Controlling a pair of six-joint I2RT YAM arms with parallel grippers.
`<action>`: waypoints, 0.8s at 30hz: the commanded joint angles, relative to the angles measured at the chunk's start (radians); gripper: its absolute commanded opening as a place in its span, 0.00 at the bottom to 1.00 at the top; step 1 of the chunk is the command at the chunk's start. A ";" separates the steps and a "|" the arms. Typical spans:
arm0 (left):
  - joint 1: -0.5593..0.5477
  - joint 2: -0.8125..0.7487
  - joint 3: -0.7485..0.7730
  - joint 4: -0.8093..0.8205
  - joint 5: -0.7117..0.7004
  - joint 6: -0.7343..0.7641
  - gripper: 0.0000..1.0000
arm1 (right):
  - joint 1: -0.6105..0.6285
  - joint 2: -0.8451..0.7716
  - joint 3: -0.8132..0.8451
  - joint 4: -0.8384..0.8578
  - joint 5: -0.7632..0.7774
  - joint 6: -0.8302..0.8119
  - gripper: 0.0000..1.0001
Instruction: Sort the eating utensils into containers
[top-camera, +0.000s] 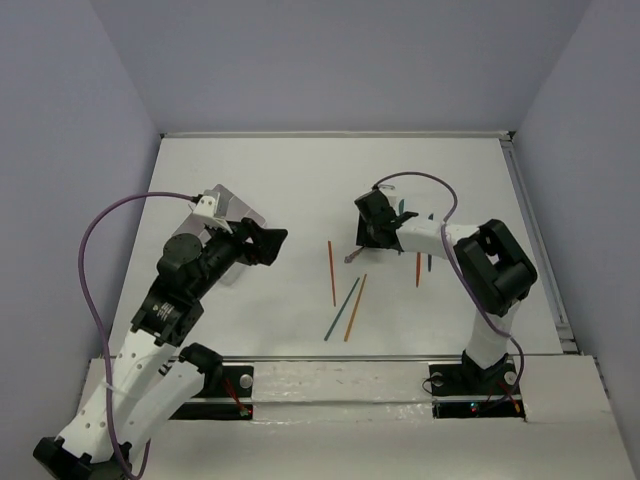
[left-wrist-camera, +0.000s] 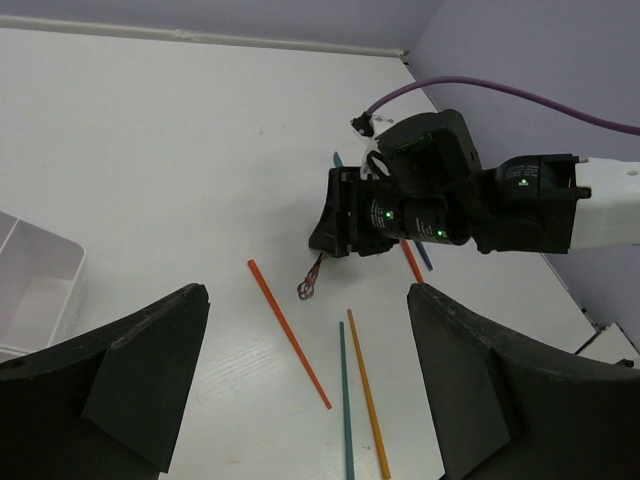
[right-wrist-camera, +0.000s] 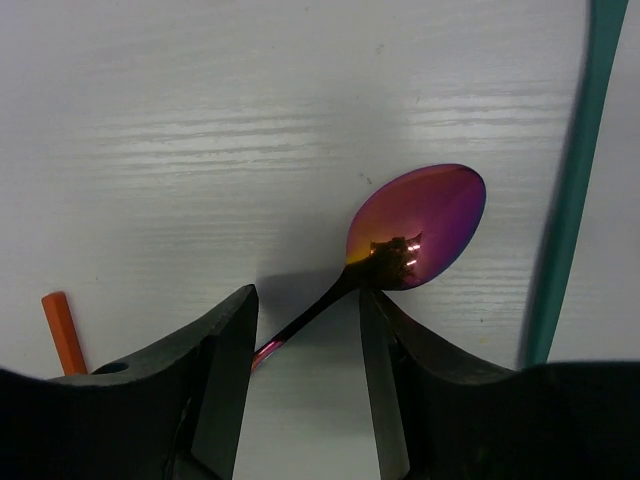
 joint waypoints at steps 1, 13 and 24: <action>-0.007 -0.005 0.014 0.037 0.030 0.018 0.93 | -0.001 0.055 0.047 -0.052 0.100 -0.022 0.50; -0.007 0.018 0.014 0.036 0.024 0.018 0.92 | -0.001 0.106 0.064 -0.047 0.063 -0.075 0.17; -0.007 0.054 0.017 0.040 0.016 0.014 0.89 | -0.001 -0.046 -0.046 0.152 -0.040 -0.184 0.07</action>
